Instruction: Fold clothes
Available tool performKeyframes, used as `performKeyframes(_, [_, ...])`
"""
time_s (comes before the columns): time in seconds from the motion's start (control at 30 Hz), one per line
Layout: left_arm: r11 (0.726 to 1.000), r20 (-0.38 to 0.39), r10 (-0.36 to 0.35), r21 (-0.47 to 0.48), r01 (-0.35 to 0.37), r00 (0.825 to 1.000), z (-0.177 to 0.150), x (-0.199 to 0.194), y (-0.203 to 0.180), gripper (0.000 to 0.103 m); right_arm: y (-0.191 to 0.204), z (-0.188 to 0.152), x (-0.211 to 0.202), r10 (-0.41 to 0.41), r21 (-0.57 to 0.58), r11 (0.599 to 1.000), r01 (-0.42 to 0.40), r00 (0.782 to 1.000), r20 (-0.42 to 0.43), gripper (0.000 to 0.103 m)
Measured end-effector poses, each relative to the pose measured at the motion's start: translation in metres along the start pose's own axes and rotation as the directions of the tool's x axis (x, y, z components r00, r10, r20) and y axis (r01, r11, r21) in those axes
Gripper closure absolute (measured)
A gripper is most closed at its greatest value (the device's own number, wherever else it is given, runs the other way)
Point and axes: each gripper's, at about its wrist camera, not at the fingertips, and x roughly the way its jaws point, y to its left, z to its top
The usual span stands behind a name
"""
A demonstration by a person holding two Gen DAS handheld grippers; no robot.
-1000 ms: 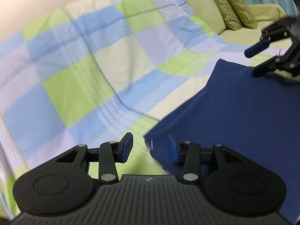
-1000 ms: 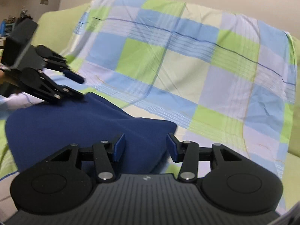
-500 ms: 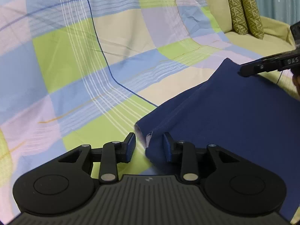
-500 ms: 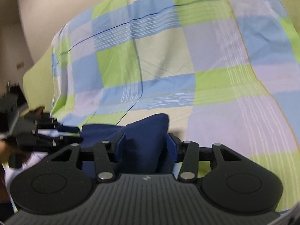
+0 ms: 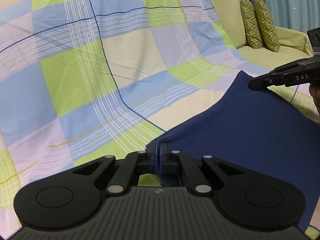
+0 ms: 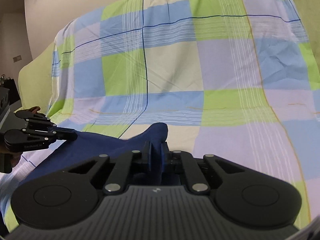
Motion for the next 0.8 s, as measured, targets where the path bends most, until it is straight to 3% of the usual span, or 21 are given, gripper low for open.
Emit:
performKeyframes(0.1, [1.000,-0.001,-0.001,-0.012,0.001,1.000,0.007,0.010,0.006,0.103,-0.004,0.000,0.004,-0.025,0.003,1.000,0.026,1.000,-0.003,0.098])
performKeyframes(0.23, [0.999,-0.063,-0.038,0.010,0.038,0.997,-0.002,0.031,0.002,0.103,-0.009,-0.001,0.009,-0.060,0.013,0.998,0.060,0.998,-0.012,0.100])
performKeyframes(0.37, [0.999,-0.071,-0.040,0.006,0.040,0.997,-0.012,0.034,-0.002,0.103,-0.022,-0.022,0.018,-0.053,0.088,0.994,0.061,0.995,-0.083,0.099])
performKeyframes(0.5, [1.000,-0.079,-0.019,0.010,0.020,0.997,-0.009,0.029,-0.001,0.103,-0.018,-0.012,0.011,-0.074,0.058,0.995,0.080,0.993,-0.091,0.099])
performKeyframes(0.73, [0.993,-0.031,0.070,0.101,-0.067,0.997,0.007,-0.011,-0.015,0.099,-0.009,-0.013,-0.044,-0.124,0.096,0.988,0.123,0.992,0.002,0.094])
performKeyframes(0.8, [0.995,-0.014,0.004,0.098,-0.003,1.000,0.015,-0.017,-0.026,0.099,0.006,-0.022,-0.065,-0.098,0.098,0.991,0.094,0.994,0.040,0.094])
